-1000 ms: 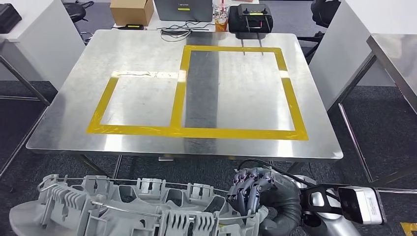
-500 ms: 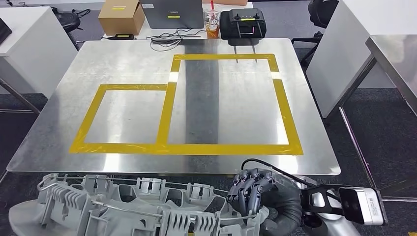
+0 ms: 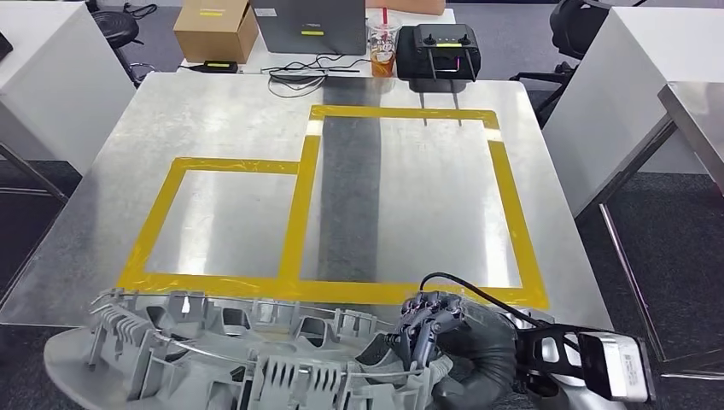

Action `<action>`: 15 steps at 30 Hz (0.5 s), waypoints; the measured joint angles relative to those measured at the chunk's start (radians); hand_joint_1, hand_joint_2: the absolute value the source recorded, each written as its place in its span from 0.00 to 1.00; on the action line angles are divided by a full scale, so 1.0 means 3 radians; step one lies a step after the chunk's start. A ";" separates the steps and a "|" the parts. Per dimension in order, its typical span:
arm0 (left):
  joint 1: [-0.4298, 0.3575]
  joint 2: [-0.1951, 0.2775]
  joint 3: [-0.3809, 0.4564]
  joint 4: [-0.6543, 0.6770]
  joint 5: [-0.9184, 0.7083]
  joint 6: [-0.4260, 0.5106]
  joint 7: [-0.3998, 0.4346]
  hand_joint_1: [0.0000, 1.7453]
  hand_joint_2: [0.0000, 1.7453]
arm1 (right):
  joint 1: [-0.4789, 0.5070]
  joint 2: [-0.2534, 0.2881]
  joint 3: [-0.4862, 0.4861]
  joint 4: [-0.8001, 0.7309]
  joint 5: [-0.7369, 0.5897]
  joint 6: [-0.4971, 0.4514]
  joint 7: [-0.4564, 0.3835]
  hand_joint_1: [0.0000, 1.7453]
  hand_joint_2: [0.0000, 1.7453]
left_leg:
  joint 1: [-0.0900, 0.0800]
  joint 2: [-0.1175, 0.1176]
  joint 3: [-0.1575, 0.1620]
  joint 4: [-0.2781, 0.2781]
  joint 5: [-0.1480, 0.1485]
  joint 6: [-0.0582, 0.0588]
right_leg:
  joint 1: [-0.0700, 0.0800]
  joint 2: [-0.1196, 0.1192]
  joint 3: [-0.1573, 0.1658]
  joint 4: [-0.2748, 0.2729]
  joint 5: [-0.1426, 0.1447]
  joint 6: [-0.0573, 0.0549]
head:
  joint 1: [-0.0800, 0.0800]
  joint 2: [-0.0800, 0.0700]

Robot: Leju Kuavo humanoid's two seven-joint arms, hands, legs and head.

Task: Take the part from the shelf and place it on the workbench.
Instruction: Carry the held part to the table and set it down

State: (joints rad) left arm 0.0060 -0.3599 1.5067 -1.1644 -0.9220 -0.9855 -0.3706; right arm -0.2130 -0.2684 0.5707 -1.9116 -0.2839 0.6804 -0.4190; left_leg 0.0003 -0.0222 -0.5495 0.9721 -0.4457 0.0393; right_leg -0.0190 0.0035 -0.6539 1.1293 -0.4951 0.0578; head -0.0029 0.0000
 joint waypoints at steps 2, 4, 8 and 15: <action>0.0007 0.0000 0.0001 0.0003 0.0042 -0.0004 0.0013 0.00 1.00 | -0.0006 -0.0017 0.0008 -0.0002 0.0152 -0.0097 0.0005 0.97 1.00 | -0.0012 -0.0011 0.0019 0.0045 -0.0073 -0.0037 | -0.0006 -0.0007 0.0114 -0.0353 0.0200 -0.0014 | 0.0003 0.0000; 0.0019 0.0001 0.0001 0.0004 0.0099 0.0004 0.0029 0.00 1.00 | -0.0015 -0.0032 0.0016 -0.0007 0.0354 -0.0229 0.0013 0.97 1.00 | -0.0021 -0.0011 0.0016 0.0074 -0.0116 -0.0068 | 0.0006 -0.0004 0.0141 -0.0410 0.0217 -0.0091 | 0.0001 0.0000; 0.0030 0.0005 0.0000 0.0002 0.0180 0.0016 0.0061 0.00 1.00 | -0.0086 -0.0065 0.0017 -0.0019 0.0831 -0.0572 0.0160 0.97 1.00 | 0.0008 0.0015 -0.0078 0.0309 -0.0277 -0.0133 | -0.0026 -0.0003 0.0179 -0.0419 0.0188 -0.0182 | -0.0015 0.0000; 0.0032 0.0014 0.0000 0.0001 0.0160 0.0000 0.0056 0.00 1.00 | -0.0456 -0.0130 -0.0168 0.0040 0.1504 -0.0936 0.0590 0.97 1.00 | 0.0047 0.0052 -0.0382 0.0647 -0.0180 -0.0169 | -0.0019 0.0002 0.0254 -0.0419 0.0135 -0.0200 | -0.0027 0.0000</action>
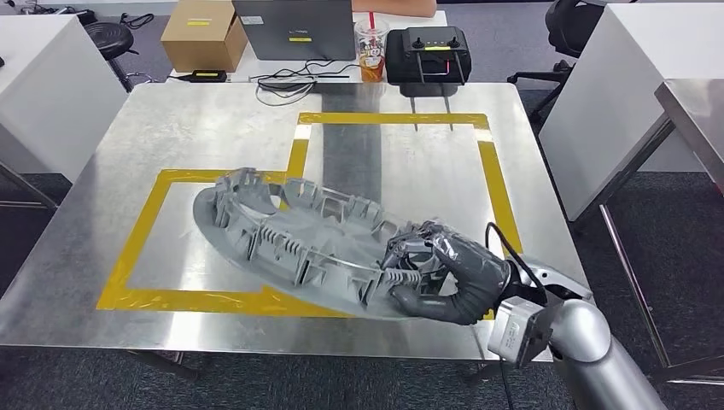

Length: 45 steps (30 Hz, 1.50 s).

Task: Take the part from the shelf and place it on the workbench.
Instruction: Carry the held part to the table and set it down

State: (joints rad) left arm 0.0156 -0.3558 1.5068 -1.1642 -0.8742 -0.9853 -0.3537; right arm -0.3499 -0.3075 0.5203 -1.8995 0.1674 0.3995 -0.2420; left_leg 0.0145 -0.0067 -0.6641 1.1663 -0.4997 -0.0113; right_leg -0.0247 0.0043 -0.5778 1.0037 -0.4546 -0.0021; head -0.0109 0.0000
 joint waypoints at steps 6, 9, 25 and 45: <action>0.0007 0.0003 0.0000 -0.0013 -0.0021 -0.0012 -0.0053 0.00 1.00 | -0.0151 -0.0118 -0.0174 0.0072 0.1170 -0.0375 0.0176 0.97 1.00 | -0.0036 -0.0005 0.0239 -0.0530 0.0192 0.0092 | 0.0020 -0.0003 0.0006 -0.0003 -0.0025 0.0093 | 0.0003 0.0000; 0.0002 -0.0002 -0.0001 -0.0018 -0.0074 -0.0028 -0.0099 0.00 1.00 | -0.0222 -0.0234 -0.0223 0.0166 0.1551 -0.0425 0.0237 0.97 1.00 | -0.0026 -0.0009 0.0263 -0.0578 0.0220 0.0160 | 0.0013 -0.0008 -0.0185 0.0355 -0.0190 0.0089 | 0.0012 0.0000; -0.0057 -0.0011 -0.0001 -0.0005 -0.0219 -0.0037 -0.0233 0.00 1.00 | -0.0975 -0.0446 0.0323 0.1625 0.2353 -0.0185 0.0060 0.97 1.00 | -0.0039 -0.0017 -0.0012 0.0006 -0.0113 0.0017 | 0.0001 -0.0011 -0.0071 -0.0015 0.0066 0.0015 | -0.0019 0.0000; -0.0145 -0.0007 -0.0003 0.0046 -0.0372 -0.0017 -0.0347 0.00 1.00 | -0.1686 0.0261 0.1224 0.3105 0.2344 -0.0348 -0.0173 0.97 1.00 | -0.0028 0.0003 0.0253 -0.0607 0.0272 0.0161 | 0.0011 0.0006 -0.0440 0.0734 -0.0199 0.0130 | -0.0012 0.0000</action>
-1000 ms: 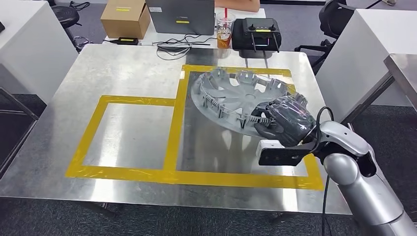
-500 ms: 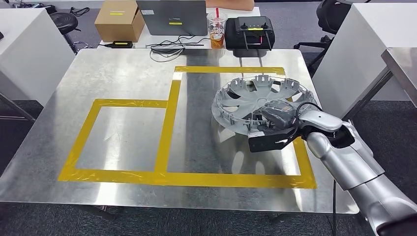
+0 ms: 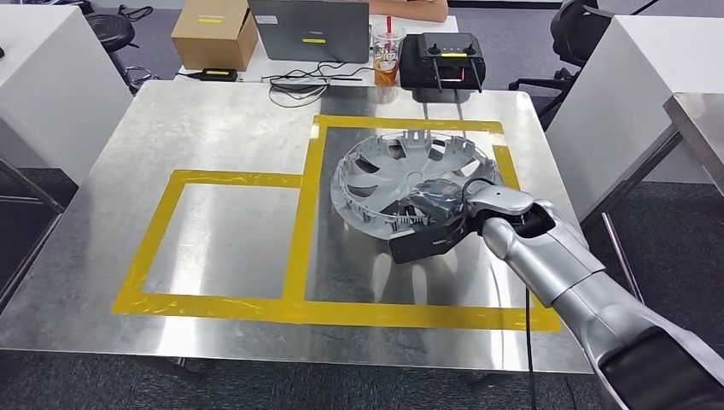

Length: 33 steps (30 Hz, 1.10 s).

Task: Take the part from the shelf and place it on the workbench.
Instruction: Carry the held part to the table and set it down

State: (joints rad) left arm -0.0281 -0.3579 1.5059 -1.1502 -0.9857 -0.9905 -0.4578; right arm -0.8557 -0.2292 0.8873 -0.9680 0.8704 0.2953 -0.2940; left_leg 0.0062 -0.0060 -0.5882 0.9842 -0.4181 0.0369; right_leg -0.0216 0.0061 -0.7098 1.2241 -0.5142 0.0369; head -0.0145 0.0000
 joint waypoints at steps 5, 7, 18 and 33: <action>-0.0009 0.0011 -0.0001 0.0017 -0.0043 0.0014 -0.0034 0.00 1.00 | -0.0025 0.0151 0.0041 0.0169 -0.0062 -0.0023 0.0042 0.97 1.00 | -0.0021 -0.0004 -0.0022 0.0052 -0.0043 -0.0081 | 0.0018 -0.0010 0.0358 -0.0733 0.0260 -0.0047 | -0.0007 0.0000; -0.0009 0.0020 -0.0001 0.0040 -0.0068 0.0038 -0.0062 0.00 1.00 | -0.0024 0.0192 0.0045 0.0233 -0.0077 -0.0027 0.0047 0.97 1.00 | -0.0006 -0.0001 -0.0034 0.0067 -0.0059 -0.0112 | 0.0010 -0.0006 0.0357 -0.0738 0.0268 -0.0091 | -0.0008 0.0000; -0.0004 0.0127 -0.0006 0.0201 -0.0193 0.0127 -0.0166 0.00 0.00 | 0.0000 0.0286 0.0012 0.0519 -0.0125 -0.0044 0.0060 0.00 0.00 | 0.0012 0.0004 -0.0127 0.0241 -0.0069 -0.0155 | 0.0012 0.0012 0.0383 -0.0739 0.0259 -0.0126 | -0.0020 0.0000; -0.0004 0.0102 0.0001 0.0180 -0.0057 -0.0137 -0.0156 0.00 0.00 | 0.0330 0.0269 -0.0574 -0.0246 -0.0446 -0.0598 0.0377 0.00 0.00 | -0.0008 -0.0014 -0.0018 0.0048 -0.0024 -0.0033 | 0.0024 -0.0011 0.0280 -0.0550 0.0182 -0.0021 | -0.0012 0.0000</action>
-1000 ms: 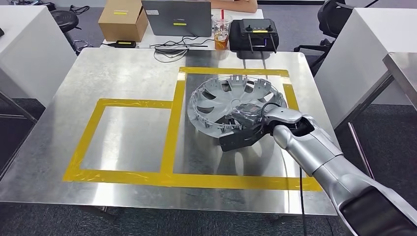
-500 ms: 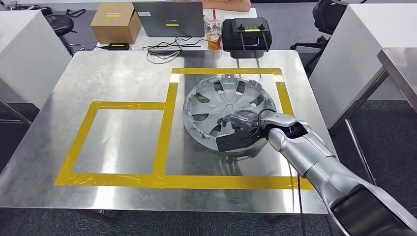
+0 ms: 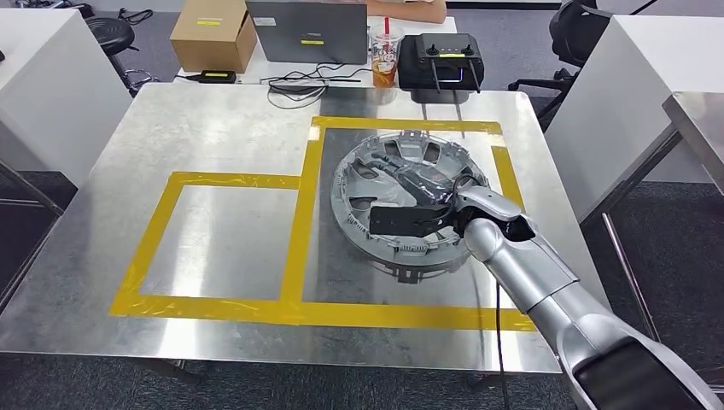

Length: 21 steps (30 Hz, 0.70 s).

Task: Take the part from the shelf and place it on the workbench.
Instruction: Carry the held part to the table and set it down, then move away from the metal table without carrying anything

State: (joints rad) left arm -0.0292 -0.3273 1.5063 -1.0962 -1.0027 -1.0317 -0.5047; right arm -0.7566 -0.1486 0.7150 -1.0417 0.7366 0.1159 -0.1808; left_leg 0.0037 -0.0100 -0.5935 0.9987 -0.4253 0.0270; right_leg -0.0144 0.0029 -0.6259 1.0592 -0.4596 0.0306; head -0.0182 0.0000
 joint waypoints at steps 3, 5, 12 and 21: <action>0.0032 -0.0028 0.0002 -0.0051 0.0052 -0.0084 -0.0025 0.00 0.00 | 0.0410 -0.0037 -0.0520 -0.0709 0.0176 -0.0269 -0.0046 0.00 0.00 | -0.0010 -0.0023 -0.0010 0.0021 -0.0017 -0.0039 | 0.0023 -0.0011 0.0110 -0.0186 0.0053 -0.0055 | -0.0004 0.0000; 0.0063 -0.0041 0.0002 -0.0080 0.0063 -0.0116 -0.0081 0.00 0.00 | 0.0733 -0.0020 -0.0969 -0.1239 0.0277 -0.0369 -0.0170 0.00 0.00 | -0.0001 -0.0027 -0.0024 0.0047 -0.0049 -0.0067 | 0.0008 -0.0019 0.0119 -0.0192 0.0055 -0.0084 | -0.0004 0.0000; 0.0140 -0.0061 0.0003 -0.0127 0.0136 -0.0091 -0.0163 0.00 0.00 | 0.1844 0.0189 -0.2411 -0.2776 0.0331 -0.0761 -0.0680 0.00 0.00 | 0.0032 0.0017 -0.0382 0.0944 -0.0484 -0.0138 | -0.0009 -0.0044 0.0139 -0.0191 0.0046 -0.0125 | -0.0027 0.0000; 0.0169 -0.0070 0.0003 -0.0190 0.0453 0.0021 -0.0018 0.00 0.00 | 0.2967 0.0401 -0.3552 -0.3657 0.0169 -0.0760 -0.0844 0.00 0.00 | -0.0010 0.0018 0.0121 -0.0042 -0.0085 0.0022 | 0.0000 -0.0024 0.0114 -0.0158 0.0025 -0.0032 | -0.0020 0.0000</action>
State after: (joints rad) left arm 0.0215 -0.3483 1.5071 -1.1533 -0.8668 -1.0254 -0.5101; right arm 0.1335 -0.0282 -0.3505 -2.1387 0.7874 -0.1120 -0.4339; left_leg 0.0008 -0.0046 -0.5571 0.9861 -0.4508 0.0337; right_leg -0.0144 -0.0041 -0.5917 1.0118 -0.4522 0.0210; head -0.0242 0.0000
